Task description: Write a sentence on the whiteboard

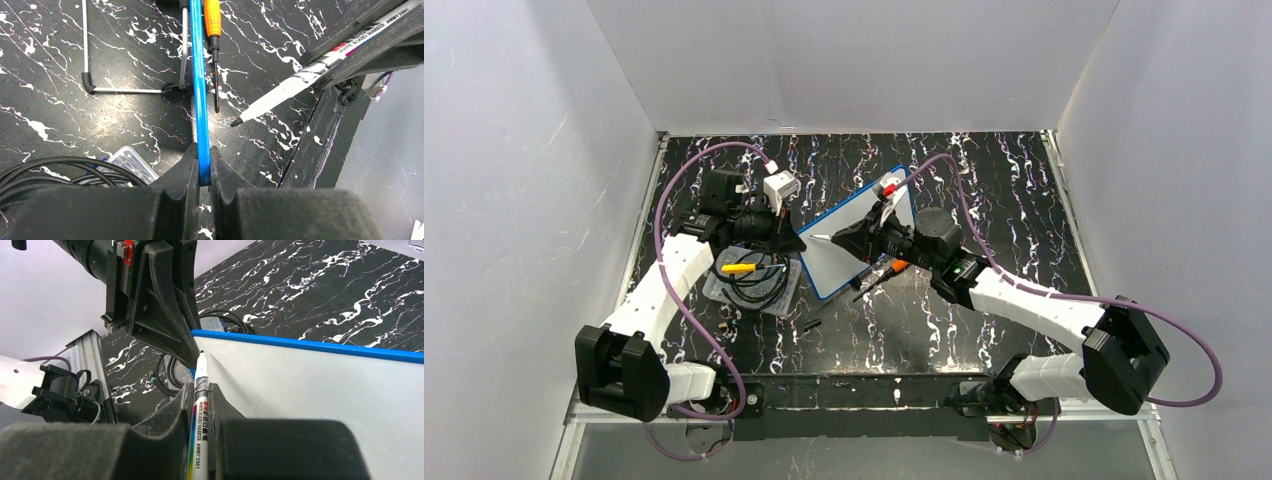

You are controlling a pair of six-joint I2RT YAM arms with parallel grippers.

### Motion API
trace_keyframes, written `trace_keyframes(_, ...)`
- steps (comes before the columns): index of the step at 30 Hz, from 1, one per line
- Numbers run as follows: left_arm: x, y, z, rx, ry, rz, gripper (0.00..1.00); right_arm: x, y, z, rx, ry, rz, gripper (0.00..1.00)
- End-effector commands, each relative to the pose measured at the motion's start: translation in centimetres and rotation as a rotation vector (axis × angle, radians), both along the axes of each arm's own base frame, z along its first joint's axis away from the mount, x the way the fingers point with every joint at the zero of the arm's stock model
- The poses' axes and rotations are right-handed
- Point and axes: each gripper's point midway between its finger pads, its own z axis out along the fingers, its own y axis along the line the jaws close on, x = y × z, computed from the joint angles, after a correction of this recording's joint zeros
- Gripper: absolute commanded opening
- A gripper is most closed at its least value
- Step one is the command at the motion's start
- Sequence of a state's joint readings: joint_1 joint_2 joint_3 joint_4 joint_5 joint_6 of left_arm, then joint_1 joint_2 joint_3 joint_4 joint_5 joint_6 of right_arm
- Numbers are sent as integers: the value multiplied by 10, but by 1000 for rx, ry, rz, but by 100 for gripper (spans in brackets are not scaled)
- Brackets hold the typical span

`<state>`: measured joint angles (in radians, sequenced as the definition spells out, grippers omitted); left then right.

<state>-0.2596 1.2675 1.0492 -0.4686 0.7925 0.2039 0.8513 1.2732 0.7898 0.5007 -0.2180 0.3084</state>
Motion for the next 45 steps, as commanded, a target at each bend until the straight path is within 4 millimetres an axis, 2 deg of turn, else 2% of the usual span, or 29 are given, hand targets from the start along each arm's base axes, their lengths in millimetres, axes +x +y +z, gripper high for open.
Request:
trace_keyframes(1, -19, -7, 11, -53, 69, -54, 0, 4, 10, 41, 82, -99, 19, 1)
trace_keyframes(15, -20, -8, 13, -60, 66, -61, 0, 11, 15, 29, 53, -80, 8, 1)
trace_keyframes(31, -20, -8, 17, -65, 50, -62, 0, 10, 12, -18, -62, 3, 1, 1)
trace_keyframes(45, -18, -7, 21, -78, 40, -57, 0, 8, 14, -33, -113, 32, 18, 1)
